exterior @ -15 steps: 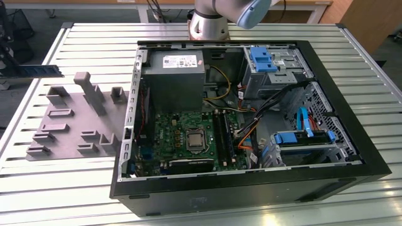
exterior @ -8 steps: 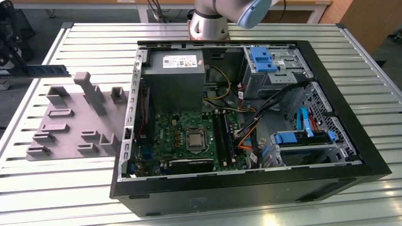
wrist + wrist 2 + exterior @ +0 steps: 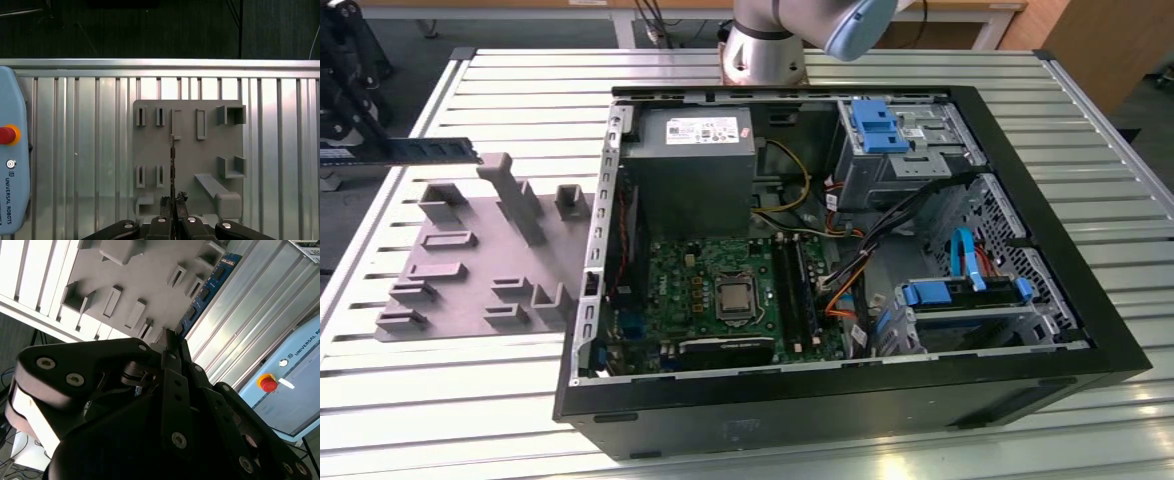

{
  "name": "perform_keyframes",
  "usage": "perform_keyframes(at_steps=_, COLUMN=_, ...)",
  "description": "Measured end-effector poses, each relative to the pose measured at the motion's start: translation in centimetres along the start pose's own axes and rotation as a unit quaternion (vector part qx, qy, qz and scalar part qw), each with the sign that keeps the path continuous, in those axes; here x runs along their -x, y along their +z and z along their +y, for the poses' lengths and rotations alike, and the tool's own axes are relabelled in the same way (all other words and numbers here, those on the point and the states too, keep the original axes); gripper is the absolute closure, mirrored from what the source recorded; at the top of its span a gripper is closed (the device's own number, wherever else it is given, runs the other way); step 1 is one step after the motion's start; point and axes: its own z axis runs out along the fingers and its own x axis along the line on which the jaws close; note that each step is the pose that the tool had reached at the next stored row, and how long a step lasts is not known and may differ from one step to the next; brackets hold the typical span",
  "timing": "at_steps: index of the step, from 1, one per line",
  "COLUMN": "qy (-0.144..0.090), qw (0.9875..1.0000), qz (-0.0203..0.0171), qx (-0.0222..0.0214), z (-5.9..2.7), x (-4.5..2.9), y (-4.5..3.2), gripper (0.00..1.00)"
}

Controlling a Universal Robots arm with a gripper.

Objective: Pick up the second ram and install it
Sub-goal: 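Pick up the second ram and move it above second insertion slot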

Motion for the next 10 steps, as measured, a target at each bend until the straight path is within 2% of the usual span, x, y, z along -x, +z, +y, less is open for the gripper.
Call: perform_keyframes(at_steps=10, qy=0.0, qw=1.0, qz=0.0, qx=0.0, z=-0.64, x=0.02, y=-0.01, gripper=0.86)
